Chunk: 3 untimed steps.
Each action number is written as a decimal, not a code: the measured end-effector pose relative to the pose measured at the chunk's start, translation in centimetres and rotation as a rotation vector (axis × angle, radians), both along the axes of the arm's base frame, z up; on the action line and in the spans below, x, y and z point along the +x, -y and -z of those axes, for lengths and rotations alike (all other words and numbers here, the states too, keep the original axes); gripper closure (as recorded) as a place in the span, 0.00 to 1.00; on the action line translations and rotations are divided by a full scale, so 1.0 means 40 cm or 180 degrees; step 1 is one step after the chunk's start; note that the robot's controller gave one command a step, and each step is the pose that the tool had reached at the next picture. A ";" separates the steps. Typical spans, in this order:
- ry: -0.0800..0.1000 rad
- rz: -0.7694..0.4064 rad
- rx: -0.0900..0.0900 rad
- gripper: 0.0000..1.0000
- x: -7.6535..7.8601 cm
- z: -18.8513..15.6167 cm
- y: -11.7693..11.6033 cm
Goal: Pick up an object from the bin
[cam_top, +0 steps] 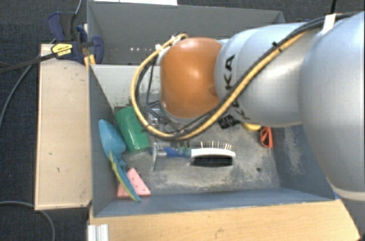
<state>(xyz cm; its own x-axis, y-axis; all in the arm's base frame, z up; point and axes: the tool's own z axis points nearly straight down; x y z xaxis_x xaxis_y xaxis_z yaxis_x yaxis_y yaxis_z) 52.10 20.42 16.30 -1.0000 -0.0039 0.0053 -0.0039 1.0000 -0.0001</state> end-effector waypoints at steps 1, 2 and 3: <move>0.0022 0.0017 0.0006 0.00 0.004 -0.011 0.003; 0.0020 -0.0253 0.0012 0.00 0.011 0.003 0.050; 0.0027 -0.0316 0.0007 0.00 0.066 0.061 0.153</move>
Offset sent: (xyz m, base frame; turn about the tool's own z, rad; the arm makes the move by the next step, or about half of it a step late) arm 0.0184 -0.1150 -0.0285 -0.3672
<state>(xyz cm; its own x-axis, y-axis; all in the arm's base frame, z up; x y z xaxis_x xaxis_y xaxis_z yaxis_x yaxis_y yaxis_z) 54.75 14.30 13.86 -0.9947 -0.1030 -0.0034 -0.1030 0.9947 0.0017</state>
